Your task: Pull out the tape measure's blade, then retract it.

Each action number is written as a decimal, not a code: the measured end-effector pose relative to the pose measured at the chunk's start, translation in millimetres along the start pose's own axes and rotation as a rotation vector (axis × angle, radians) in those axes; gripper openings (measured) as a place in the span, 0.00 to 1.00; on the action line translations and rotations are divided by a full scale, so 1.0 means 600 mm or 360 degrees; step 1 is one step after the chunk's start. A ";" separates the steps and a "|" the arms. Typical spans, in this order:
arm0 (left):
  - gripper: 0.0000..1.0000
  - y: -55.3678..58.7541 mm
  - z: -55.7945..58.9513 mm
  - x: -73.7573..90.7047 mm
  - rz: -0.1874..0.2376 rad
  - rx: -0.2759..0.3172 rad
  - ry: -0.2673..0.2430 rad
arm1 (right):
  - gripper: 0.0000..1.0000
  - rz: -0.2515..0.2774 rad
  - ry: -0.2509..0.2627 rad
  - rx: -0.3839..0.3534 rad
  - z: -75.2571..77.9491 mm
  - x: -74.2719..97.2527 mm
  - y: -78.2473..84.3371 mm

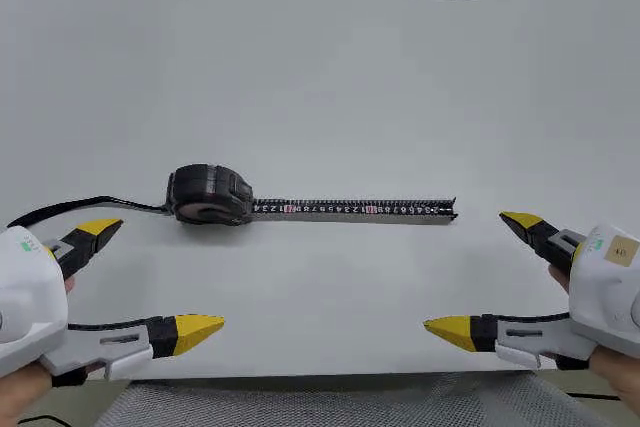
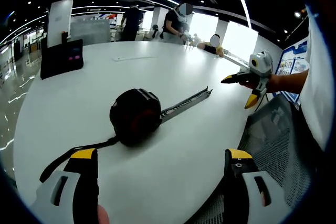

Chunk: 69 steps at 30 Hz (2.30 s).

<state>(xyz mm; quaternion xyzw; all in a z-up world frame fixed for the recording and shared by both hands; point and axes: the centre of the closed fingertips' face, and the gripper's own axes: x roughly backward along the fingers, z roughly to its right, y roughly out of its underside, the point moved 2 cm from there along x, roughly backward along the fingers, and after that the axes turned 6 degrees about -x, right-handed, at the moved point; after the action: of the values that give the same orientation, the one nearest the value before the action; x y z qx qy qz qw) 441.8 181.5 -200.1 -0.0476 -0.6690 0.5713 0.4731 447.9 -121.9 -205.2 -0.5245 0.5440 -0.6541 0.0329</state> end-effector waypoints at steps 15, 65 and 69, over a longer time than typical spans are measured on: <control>0.98 -0.007 -0.003 -0.011 -0.0013 0.0017 -0.0017 | 0.97 0.0002 -0.0011 -0.0001 0.007 -0.008 -0.003; 0.95 -0.058 -0.013 -0.084 0.0099 0.0249 -0.0057 | 0.94 0.0007 0.0026 0.0026 0.036 -0.006 -0.012; 0.94 -0.059 -0.014 -0.085 0.0104 0.0262 -0.0082 | 0.92 0.0000 0.0018 0.0029 0.036 -0.008 -0.011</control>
<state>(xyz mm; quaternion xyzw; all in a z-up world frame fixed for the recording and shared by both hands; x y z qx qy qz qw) 492.5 144.6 -202.0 -0.0156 -0.6299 0.6404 0.4391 469.0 -131.1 -206.7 -0.5205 0.5382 -0.6619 0.0345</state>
